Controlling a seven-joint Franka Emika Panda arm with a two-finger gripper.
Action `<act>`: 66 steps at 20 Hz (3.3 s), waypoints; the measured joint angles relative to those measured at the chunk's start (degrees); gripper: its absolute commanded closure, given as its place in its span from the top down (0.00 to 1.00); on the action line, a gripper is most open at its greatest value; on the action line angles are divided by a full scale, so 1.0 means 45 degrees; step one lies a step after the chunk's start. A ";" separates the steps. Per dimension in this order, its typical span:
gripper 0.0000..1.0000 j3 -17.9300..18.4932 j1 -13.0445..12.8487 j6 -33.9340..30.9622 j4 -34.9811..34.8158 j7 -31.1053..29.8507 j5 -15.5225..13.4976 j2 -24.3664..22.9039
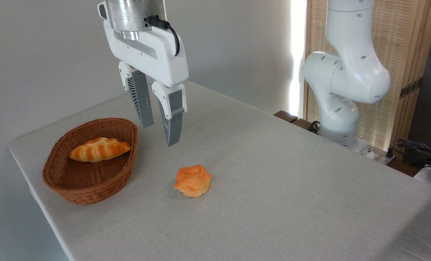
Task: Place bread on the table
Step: 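Lower the open right gripper into the wicker basket over the croissant, then close the right gripper on the croissant roll inside the basket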
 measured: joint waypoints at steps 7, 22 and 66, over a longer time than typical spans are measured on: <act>1.00 -0.0008 -0.0011 0.0000 0.0000 0.0000 -0.0005 0.0019; 1.00 -0.2970 -0.0365 0.2341 -0.0039 -0.0043 -0.1325 0.1240; 0.28 -0.4917 -0.1617 0.8067 -0.1005 0.0020 -0.1322 0.5028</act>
